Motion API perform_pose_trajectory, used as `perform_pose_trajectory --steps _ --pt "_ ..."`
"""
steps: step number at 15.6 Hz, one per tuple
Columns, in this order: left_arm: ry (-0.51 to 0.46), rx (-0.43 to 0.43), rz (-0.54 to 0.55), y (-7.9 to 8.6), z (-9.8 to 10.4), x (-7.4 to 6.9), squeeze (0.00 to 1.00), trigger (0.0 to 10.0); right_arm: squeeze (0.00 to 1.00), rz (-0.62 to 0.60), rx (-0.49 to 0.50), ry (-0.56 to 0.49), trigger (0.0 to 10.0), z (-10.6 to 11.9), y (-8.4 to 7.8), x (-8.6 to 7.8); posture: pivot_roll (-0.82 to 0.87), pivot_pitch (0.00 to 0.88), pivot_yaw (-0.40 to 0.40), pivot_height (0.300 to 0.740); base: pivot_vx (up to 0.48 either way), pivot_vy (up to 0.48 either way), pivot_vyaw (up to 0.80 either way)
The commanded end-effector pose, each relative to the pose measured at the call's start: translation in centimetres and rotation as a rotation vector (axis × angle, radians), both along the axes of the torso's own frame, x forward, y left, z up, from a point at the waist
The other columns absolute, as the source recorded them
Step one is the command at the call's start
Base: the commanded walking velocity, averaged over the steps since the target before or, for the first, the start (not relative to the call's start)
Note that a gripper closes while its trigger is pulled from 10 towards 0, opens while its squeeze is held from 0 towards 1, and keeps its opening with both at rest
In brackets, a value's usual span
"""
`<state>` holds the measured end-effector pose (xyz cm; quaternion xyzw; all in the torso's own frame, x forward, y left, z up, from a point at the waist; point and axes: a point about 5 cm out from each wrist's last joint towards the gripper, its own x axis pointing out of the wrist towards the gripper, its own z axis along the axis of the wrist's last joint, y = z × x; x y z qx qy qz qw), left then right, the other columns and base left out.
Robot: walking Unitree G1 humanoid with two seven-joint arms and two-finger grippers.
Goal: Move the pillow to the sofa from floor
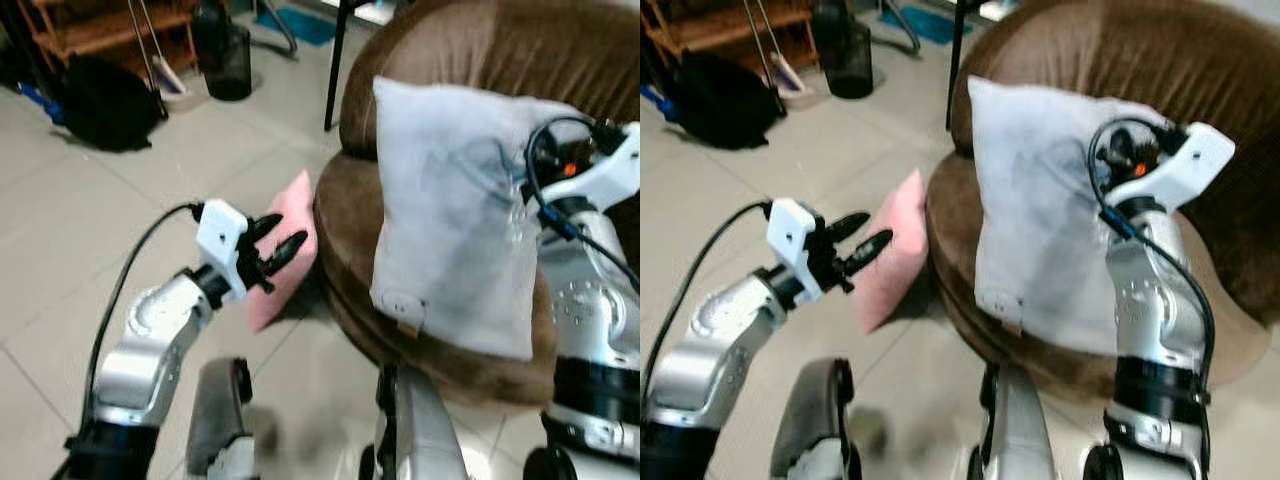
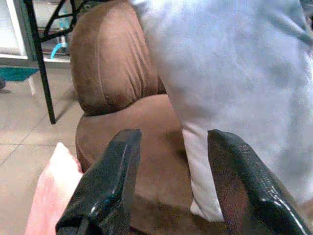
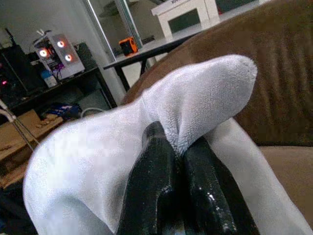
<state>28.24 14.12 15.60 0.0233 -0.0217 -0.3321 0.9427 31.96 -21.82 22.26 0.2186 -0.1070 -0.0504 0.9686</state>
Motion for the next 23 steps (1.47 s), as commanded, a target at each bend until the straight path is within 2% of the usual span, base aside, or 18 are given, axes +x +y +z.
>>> perform_pose_trajectory --steps 1,2,5,7,10,14,16,18,19,23 --pt "0.004 0.014 0.029 0.1 -0.3 0.0 0.00 10.0 0.00 -0.016 -0.007 -0.003 10.0 0.1 -0.4 -0.5 0.09 0.035 -0.085 0.620 0.000 0.000 0.00" --pt "0.006 0.023 0.037 0.0 -0.6 0.1 0.00 10.0 0.00 -0.018 -0.006 0.002 10.0 0.0 -0.4 -0.6 0.09 0.033 -0.089 0.625 0.000 0.000 0.00" --pt "0.002 0.154 0.095 0.7 -2.2 0.2 0.00 10.0 0.00 -0.029 0.020 0.036 10.0 -1.7 0.6 -2.0 0.07 0.023 -0.092 0.650 0.000 0.000 0.00" --pt "-0.025 0.117 0.077 0.4 -1.3 0.5 0.00 10.0 0.00 -0.032 0.033 0.045 10.0 -2.0 1.0 -2.6 0.06 0.010 -0.082 0.670 0.000 0.000 0.00" --pt "-0.033 0.108 0.060 -0.4 -1.3 1.2 0.00 10.0 0.00 -0.058 0.032 0.041 10.0 -2.0 0.8 -3.3 0.04 0.000 -0.070 0.705 0.000 0.000 0.00" --pt "-0.012 0.085 0.064 -1.4 -1.6 0.6 0.00 10.0 0.00 -0.107 0.040 0.071 10.0 -3.2 -0.1 -4.9 0.06 0.003 -0.065 0.740 0.000 0.000 0.00" --pt "-0.005 0.080 0.085 -1.0 -1.7 0.8 0.00 10.0 0.00 -0.127 0.036 0.083 10.0 -3.5 -0.1 -5.2 0.04 0.004 -0.033 0.740 0.000 0.000 0.00" --pt "-0.032 0.066 0.099 -1.0 -1.1 2.1 0.00 10.0 0.00 -0.119 -0.030 0.062 10.0 -2.9 0.8 -5.9 0.00 0.008 -0.001 0.740 0.000 0.000 0.00" --pt "-0.044 0.062 0.078 -1.4 -0.7 2.5 0.00 10.0 0.00 -0.107 -0.044 0.086 10.0 -3.3 1.2 -6.6 0.00 0.009 0.005 0.740 0.322 0.000 0.00" --pt "-0.036 0.071 0.028 -1.7 -0.7 2.2 0.00 10.0 0.00 -0.143 -0.020 0.119 10.0 -4.5 1.0 -8.0 0.00 0.010 0.021 0.740 0.360 0.000 -0.74"
